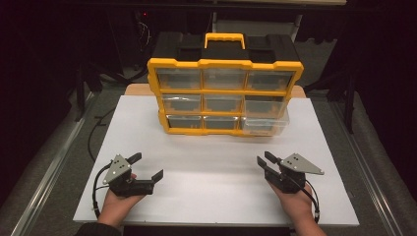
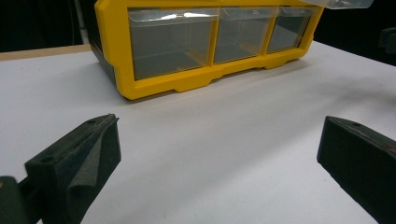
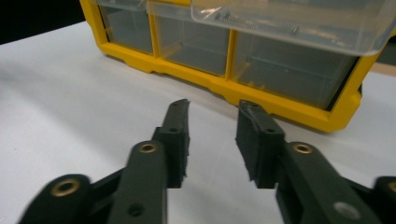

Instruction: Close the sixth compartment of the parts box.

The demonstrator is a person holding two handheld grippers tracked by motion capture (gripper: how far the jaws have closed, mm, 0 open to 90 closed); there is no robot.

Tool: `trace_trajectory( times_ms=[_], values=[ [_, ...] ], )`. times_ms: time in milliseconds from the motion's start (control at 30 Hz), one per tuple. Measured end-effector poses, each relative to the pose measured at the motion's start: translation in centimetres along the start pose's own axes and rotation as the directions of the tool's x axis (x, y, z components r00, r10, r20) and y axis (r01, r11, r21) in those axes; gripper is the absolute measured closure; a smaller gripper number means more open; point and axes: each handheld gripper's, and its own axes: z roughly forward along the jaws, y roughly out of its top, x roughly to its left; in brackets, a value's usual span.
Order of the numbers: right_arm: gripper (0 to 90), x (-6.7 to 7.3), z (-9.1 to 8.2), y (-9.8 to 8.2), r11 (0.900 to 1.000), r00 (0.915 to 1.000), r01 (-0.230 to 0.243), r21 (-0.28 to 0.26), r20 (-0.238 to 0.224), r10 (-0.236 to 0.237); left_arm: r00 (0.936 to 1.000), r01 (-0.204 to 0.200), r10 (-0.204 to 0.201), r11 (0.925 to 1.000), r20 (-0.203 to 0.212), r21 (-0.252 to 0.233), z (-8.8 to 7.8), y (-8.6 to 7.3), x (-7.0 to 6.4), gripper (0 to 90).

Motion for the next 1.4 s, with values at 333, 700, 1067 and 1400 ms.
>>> trace_trajectory(
  times_ms=[333, 700, 1067, 1400],
  values=[
    [88.2, 0.2, -1.0, 0.5, 0.997, 0.9993, 0.017, -0.072, 0.034, -0.014, 1.0000, -0.003, 0.003, 1.0000, 0.003, 0.002, 0.0, 0.0, -0.2, 0.1],
    [90.0, 0.2, -1.3, 1.7, 0.991, 0.9967, 0.037, -0.126, 0.076, -0.028, 0.9997, -0.018, 0.017, 0.9998, 0.015, 0.008, -0.1, 0.0, -0.4, 0.1],
    [90.0, 0.0, -0.8, 3.3, 0.986, 0.9933, 0.025, -0.168, 0.116, -0.005, 0.9994, -0.031, 0.031, 0.9994, 0.015, 0.015, 0.0, 0.0, -0.7, 0.1],
    [90.0, -0.2, 0.9, 3.9, 0.986, 0.9929, 0.030, -0.166, 0.119, -0.010, 0.9995, -0.030, 0.030, 0.9994, 0.013, 0.015, 0.0, 0.0, -0.7, 0.1]
  ],
)
